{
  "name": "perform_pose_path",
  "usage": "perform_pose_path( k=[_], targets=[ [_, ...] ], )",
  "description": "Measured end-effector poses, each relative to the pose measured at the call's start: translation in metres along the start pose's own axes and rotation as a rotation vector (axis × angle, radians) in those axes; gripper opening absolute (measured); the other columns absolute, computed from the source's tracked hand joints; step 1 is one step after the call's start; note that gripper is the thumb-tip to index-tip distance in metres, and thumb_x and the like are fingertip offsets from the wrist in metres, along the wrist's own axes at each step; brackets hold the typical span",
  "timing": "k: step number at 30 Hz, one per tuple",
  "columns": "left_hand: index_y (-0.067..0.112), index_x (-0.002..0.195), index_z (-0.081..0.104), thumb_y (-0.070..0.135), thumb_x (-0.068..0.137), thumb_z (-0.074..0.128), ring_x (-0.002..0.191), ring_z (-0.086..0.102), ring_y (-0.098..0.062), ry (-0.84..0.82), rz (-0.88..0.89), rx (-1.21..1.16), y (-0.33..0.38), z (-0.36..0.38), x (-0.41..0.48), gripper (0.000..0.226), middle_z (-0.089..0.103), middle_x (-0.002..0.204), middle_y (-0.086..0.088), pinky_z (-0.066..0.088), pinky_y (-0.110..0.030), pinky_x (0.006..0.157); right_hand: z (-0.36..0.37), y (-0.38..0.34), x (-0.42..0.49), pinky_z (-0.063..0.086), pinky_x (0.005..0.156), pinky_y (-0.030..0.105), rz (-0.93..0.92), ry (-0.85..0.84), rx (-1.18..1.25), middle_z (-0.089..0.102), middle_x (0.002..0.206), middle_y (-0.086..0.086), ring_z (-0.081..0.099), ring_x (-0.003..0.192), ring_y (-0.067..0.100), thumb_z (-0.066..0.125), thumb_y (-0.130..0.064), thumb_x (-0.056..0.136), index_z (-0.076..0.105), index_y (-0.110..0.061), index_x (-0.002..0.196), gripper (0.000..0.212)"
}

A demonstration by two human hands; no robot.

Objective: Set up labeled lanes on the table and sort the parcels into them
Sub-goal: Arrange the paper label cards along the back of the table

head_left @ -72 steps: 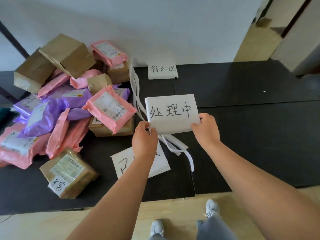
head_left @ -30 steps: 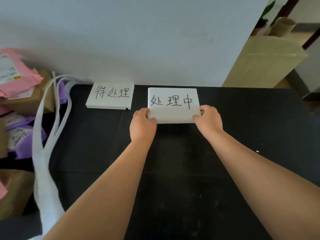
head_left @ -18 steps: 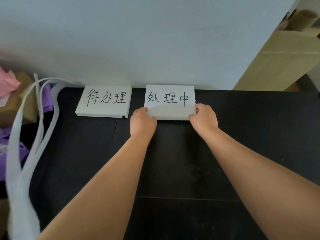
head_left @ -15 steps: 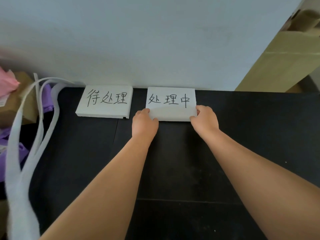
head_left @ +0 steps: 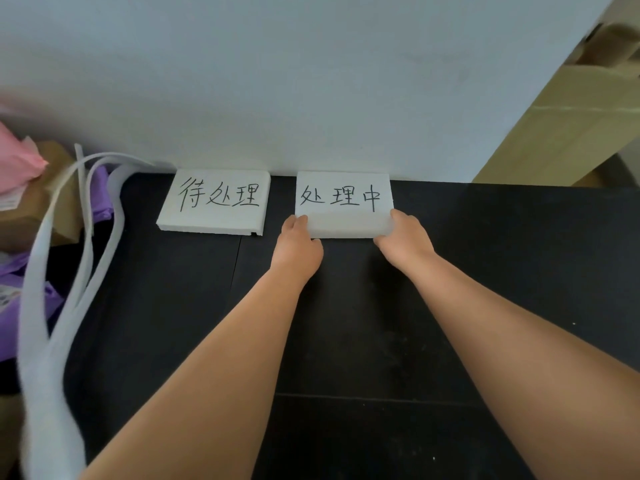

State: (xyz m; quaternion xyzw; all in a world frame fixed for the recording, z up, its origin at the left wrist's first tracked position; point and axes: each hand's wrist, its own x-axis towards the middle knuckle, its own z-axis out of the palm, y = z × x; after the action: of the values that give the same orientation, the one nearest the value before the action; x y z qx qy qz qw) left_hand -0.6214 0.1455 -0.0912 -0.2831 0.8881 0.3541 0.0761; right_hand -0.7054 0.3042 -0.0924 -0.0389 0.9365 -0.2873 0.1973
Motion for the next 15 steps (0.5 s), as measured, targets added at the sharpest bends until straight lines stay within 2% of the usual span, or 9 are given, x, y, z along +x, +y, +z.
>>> perform_pose_path(
  k=[1, 3, 5, 7, 11, 15],
  targets=[
    [0.012, 0.154, 0.023, 0.012, 0.101, 0.044, 0.140, 0.034, -0.027, -0.022, 0.003, 0.023, 0.000, -0.001, -0.002, 0.057, 0.008, 0.164, -0.005, 0.037, -0.031, 0.102, 0.000, -0.001, -0.002, 0.034, 0.054, 0.030, -0.001, -0.013, -0.007, 0.053, 0.117, 0.011, 0.055, 0.087, 0.026, 0.056, -0.013, 0.088, 0.053, -0.012, 0.114, 0.027],
    [0.015, 0.156, 0.018, 0.014, 0.102, 0.044, 0.145, 0.029, -0.026, -0.033, 0.003, 0.036, -0.002, -0.003, -0.007, 0.060, 0.000, 0.166, -0.004, 0.037, -0.030, 0.101, 0.000, -0.001, -0.007, 0.038, 0.064, 0.031, -0.006, -0.042, -0.032, 0.047, 0.127, 0.011, 0.051, 0.093, 0.025, 0.059, -0.015, 0.090, 0.047, -0.013, 0.128, 0.040],
    [0.016, 0.157, 0.016, 0.015, 0.102, 0.045, 0.143, 0.032, -0.024, -0.016, -0.010, 0.016, -0.005, -0.005, -0.014, 0.062, 0.000, 0.166, -0.002, 0.037, -0.026, 0.093, -0.002, 0.000, -0.017, 0.039, 0.073, 0.032, 0.005, -0.038, -0.042, 0.042, 0.136, 0.010, 0.051, 0.102, 0.026, 0.060, -0.017, 0.093, 0.039, -0.014, 0.141, 0.053],
    [0.017, 0.157, 0.016, 0.015, 0.102, 0.045, 0.142, 0.035, -0.023, -0.001, -0.011, 0.007, -0.008, -0.007, -0.025, 0.062, 0.001, 0.166, -0.001, 0.038, -0.025, 0.092, -0.006, 0.002, -0.028, 0.041, 0.073, 0.032, 0.007, -0.021, -0.028, 0.041, 0.139, 0.010, 0.053, 0.105, 0.026, 0.060, -0.018, 0.093, 0.036, -0.017, 0.145, 0.058],
    [0.018, 0.157, 0.017, 0.018, 0.102, 0.046, 0.144, 0.033, -0.024, -0.003, 0.038, 0.028, -0.005, -0.012, -0.052, 0.061, 0.003, 0.166, -0.001, 0.041, -0.032, 0.101, -0.016, 0.000, -0.055, 0.040, 0.068, 0.031, 0.012, -0.001, -0.018, 0.040, 0.142, 0.011, 0.057, 0.104, 0.027, 0.061, -0.020, 0.092, 0.034, -0.020, 0.149, 0.063],
    [0.020, 0.156, 0.020, 0.020, 0.103, 0.046, 0.146, 0.028, -0.023, 0.013, 0.067, 0.005, -0.003, -0.015, -0.090, 0.060, 0.008, 0.166, 0.000, 0.039, -0.035, 0.106, -0.024, -0.006, -0.093, 0.043, 0.071, 0.030, -0.019, 0.012, -0.026, 0.038, 0.146, 0.009, 0.059, 0.107, 0.026, 0.063, -0.023, 0.093, 0.033, -0.021, 0.151, 0.065]
  ],
)
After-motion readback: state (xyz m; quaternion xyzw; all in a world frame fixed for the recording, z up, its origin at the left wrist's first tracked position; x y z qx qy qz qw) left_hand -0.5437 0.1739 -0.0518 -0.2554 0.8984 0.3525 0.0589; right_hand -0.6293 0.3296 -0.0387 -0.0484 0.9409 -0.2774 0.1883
